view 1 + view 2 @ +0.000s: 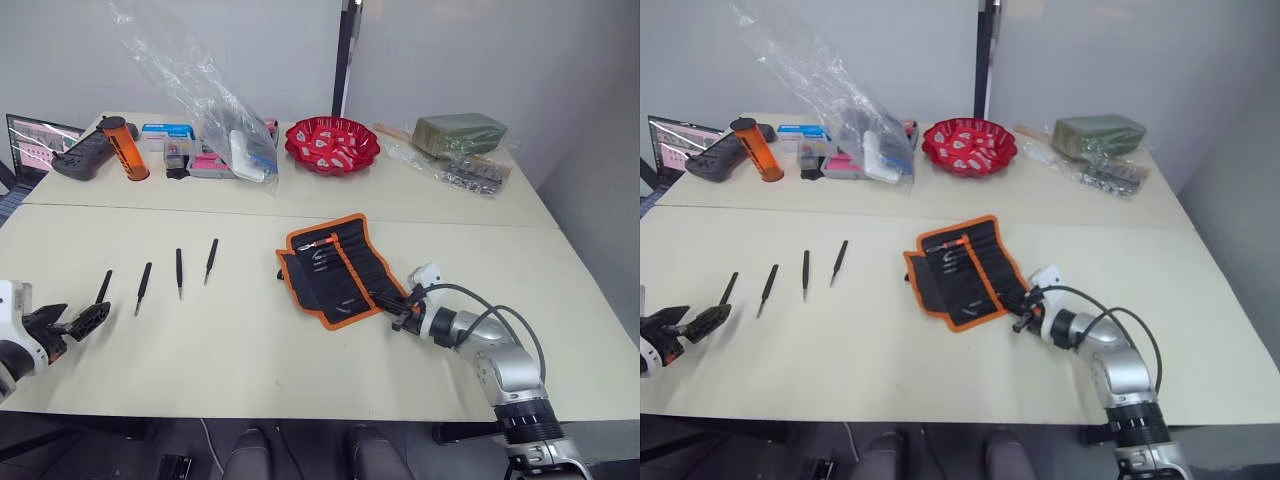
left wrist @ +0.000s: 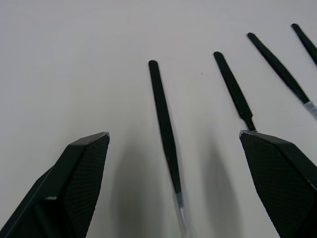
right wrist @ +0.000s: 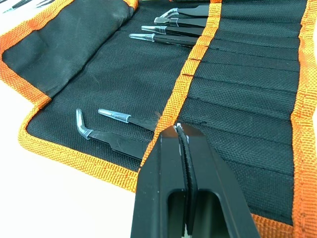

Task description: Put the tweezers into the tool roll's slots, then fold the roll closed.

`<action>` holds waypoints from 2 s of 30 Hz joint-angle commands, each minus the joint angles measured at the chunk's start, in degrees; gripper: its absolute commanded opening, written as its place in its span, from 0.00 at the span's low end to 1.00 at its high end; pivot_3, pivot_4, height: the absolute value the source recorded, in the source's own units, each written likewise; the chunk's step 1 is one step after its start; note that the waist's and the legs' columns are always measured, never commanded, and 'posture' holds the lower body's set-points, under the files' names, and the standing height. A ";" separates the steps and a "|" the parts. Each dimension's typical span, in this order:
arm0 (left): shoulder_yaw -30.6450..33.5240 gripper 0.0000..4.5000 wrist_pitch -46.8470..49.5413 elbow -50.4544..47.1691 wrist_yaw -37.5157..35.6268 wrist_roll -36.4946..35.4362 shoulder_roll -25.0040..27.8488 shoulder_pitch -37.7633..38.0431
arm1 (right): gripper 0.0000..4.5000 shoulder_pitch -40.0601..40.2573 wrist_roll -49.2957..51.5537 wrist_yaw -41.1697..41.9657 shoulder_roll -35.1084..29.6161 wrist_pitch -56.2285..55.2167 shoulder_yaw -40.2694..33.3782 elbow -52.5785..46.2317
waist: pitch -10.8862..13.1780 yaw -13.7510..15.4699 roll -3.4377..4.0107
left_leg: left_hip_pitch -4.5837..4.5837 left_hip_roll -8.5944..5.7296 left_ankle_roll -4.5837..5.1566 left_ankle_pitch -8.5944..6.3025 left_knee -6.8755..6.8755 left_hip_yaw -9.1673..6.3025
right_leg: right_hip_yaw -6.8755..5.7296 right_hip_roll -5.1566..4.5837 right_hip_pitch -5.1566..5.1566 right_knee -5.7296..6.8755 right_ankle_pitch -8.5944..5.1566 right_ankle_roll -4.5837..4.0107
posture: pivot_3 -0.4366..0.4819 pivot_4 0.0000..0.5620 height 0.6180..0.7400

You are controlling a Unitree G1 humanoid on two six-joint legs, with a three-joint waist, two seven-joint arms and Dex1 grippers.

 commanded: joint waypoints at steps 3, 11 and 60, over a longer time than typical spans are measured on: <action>1.37 0.99 -2.98 -5.33 7.36 1.89 -3.67 -0.45 | 0.00 1.09 -0.81 1.09 0.22 1.54 2.71 1.25 | -0.02 -0.01 -0.03 | 0.00 0.00 0.00 0.00 0.00 0.00 | 0.01 0.00 0.01 0.00 0.00 0.00 | 0.48 0.27 0.91; -1.03 0.99 -0.53 -14.28 16.34 2.92 -9.66 -0.36 | 0.00 0.92 -0.65 1.51 0.19 2.01 3.16 1.06 | -0.13 -0.06 -0.21 | 0.00 0.01 0.02 0.01 0.01 0.00 | 0.01 0.02 0.04 0.00 0.10 0.16 | 0.48 0.27 0.91; -21.75 0.01 -14.09 -11.97 -4.10 8.00 3.94 -17.81 | 0.00 1.42 -2.54 0.36 1.68 0.33 2.53 0.67 | -0.07 -0.23 -0.16 | 0.25 0.05 -0.20 -0.13 -0.04 0.12 | 0.22 0.11 0.19 -0.12 0.04 -0.06 | 0.48 0.27 0.91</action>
